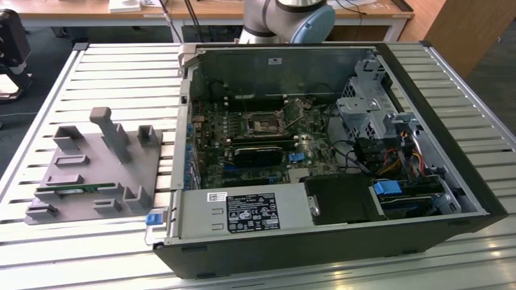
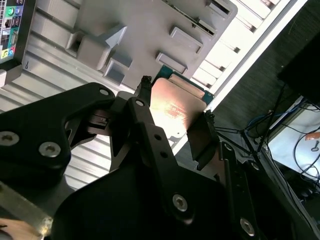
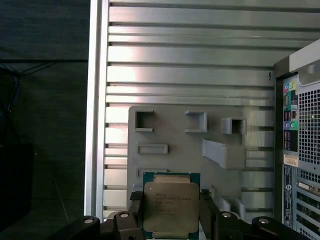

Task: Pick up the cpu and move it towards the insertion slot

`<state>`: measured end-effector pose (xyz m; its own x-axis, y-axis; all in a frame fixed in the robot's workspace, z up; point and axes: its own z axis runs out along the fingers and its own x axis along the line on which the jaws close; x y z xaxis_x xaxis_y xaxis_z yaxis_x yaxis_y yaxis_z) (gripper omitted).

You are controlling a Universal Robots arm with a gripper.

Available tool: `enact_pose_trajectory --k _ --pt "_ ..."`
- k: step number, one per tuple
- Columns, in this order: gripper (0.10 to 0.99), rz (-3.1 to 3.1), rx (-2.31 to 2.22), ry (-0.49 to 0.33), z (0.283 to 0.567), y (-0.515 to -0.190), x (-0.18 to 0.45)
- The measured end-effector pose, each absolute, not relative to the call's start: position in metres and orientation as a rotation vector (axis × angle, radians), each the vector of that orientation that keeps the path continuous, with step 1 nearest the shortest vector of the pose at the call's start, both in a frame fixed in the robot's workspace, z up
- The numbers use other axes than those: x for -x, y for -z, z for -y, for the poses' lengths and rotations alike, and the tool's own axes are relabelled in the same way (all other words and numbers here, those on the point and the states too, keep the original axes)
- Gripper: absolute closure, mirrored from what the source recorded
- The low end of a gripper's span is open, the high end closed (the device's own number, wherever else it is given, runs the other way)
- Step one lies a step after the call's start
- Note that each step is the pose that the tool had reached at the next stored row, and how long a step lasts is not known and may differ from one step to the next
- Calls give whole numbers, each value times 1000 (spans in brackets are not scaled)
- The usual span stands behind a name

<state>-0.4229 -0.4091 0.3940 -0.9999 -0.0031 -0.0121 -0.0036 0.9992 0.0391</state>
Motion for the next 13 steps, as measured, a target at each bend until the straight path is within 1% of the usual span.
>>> enact_pose_trajectory --k 13 --pt "549 -3129 5 -61 409 -394 413"
